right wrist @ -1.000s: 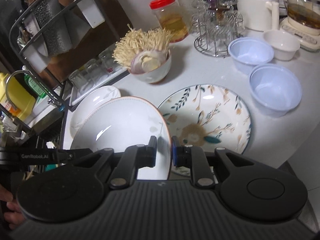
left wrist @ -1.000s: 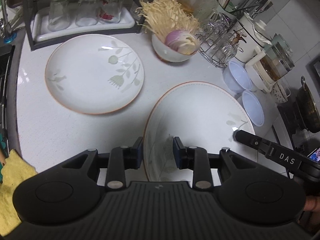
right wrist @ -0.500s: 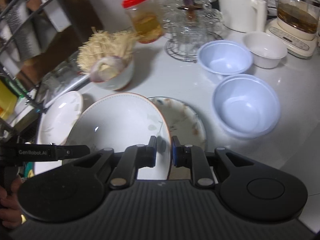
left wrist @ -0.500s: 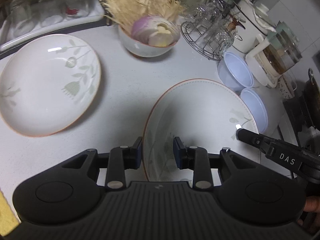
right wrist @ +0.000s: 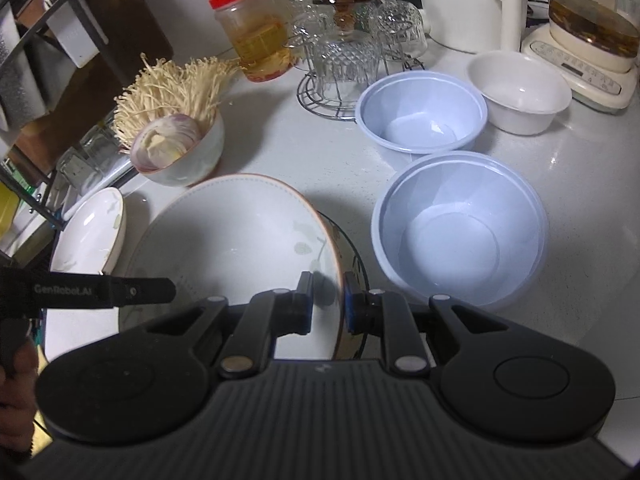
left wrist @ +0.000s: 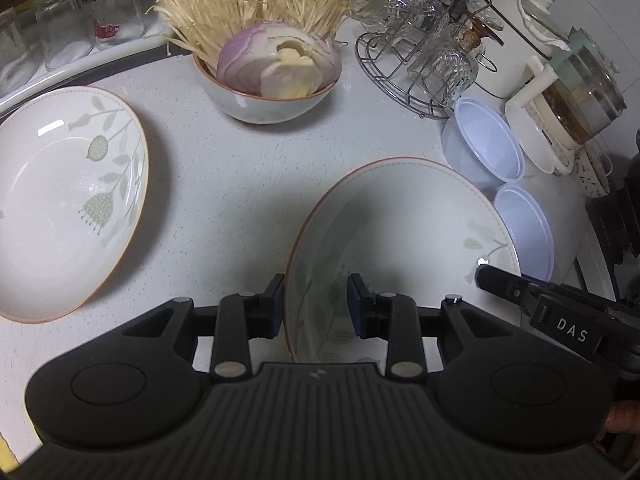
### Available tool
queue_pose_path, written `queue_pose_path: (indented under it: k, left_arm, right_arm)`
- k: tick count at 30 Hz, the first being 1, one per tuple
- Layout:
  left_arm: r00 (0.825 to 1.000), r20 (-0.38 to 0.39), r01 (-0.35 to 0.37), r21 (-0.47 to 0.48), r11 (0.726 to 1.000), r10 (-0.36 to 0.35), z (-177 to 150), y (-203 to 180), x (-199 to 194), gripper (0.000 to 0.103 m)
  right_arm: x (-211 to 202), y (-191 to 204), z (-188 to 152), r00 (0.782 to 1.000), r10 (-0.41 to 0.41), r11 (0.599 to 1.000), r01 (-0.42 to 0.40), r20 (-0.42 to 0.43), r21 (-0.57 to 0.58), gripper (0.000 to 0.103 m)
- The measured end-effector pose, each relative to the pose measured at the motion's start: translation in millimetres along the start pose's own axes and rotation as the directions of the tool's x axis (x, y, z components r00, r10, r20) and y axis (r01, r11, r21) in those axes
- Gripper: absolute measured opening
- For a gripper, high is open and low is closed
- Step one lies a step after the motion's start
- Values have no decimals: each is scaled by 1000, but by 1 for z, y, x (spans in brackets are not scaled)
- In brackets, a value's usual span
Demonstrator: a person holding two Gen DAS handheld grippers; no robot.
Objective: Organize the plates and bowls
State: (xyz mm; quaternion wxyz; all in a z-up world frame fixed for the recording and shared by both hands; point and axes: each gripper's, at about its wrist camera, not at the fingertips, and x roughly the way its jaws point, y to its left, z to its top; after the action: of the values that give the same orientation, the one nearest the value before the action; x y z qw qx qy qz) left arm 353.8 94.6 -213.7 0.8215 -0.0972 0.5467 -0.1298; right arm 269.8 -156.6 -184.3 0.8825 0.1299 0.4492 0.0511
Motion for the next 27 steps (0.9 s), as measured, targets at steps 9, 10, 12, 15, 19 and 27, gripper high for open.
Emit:
queue_pose_path:
  k: [9, 10, 12, 15, 19, 27]
  left_arm:
    - [999, -41, -27, -34, 999, 26, 5, -3, 15, 37]
    - [999, -44, -24, -39, 999, 23, 6, -2, 15, 37]
    - [999, -42, -18, -47, 999, 16, 6, 0, 14, 37]
    - [999, -37, -12, -55, 998, 10, 6, 1, 9, 37]
    - [999, -32, 6, -89, 996, -9, 6, 4, -1, 37]
    - [1000, -16, 7, -143, 990, -9, 5, 6, -18, 37]
  right_arm:
    - [9, -13, -3, 1000, 28, 998, -28, -3, 53, 19]
    - [10, -14, -3, 999, 33, 997, -33, -5, 63, 19]
    - [10, -14, -2, 999, 39, 997, -39, -10, 65, 19]
    - [9, -13, 0, 999, 37, 997, -36, -17, 69, 20]
    - [4, -14, 1, 999, 39, 995, -38, -7, 87, 20]
    - [2, -16, 6, 998, 34, 992, -26, -59, 126, 20]
